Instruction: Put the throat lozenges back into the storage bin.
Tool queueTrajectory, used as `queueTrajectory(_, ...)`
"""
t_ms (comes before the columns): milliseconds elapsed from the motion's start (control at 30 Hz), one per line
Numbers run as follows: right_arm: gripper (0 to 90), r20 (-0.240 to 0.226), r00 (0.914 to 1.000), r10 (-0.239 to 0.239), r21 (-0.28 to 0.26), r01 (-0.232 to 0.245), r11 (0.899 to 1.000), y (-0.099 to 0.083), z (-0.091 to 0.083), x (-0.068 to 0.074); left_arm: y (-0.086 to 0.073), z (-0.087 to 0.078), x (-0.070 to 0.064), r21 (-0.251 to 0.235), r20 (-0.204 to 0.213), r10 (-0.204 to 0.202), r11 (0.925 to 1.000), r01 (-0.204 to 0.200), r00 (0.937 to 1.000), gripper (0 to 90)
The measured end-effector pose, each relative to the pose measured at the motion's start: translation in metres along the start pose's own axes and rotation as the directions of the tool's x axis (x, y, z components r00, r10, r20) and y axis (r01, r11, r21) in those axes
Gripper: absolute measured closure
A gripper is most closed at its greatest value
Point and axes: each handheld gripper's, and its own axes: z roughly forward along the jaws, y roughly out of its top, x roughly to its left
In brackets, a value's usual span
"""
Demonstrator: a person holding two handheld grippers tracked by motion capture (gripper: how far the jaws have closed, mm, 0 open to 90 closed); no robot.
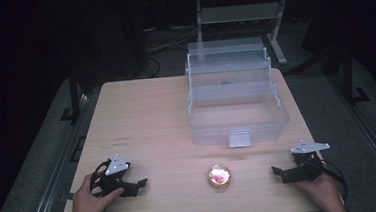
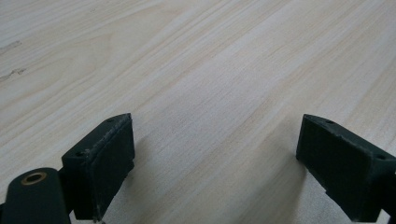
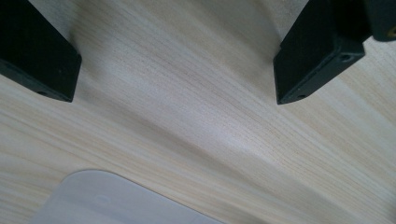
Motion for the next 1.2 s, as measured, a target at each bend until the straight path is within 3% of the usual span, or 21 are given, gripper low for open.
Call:
queueTrajectory(333,0.5,0.002,1.0000,0.002,0.000,-0.002,1.000,0.000,0.000,0.000,0.000,0.000,0.000,0.000,0.000,-0.001,1.0000,0.001,1.0000,10.6)
queueTrajectory(567,0.8,0.012,0.9999,-0.005,0.052,0.005,0.999,0.004,-0.005,-0.001,0.000,0.000,0.000,-0.001,0.000,-0.001,1.0000,0.001,1.0000,10.6)
queueTrajectory(900,0.8,0.007,0.9998,-0.018,0.059,0.018,0.998,0.012,-0.016,0.001,0.000,0.000,0.000,-0.001,0.000,-0.001,1.0000,0.001,1.0000,10.6)
queueTrajectory(1200,0.8,0.012,0.9983,-0.058,0.069,0.057,0.996,0.021,-0.023,0.005,0.000,0.000,0.000,-0.001,0.000,-0.001,1.0000,0.001,1.0000,10.6)
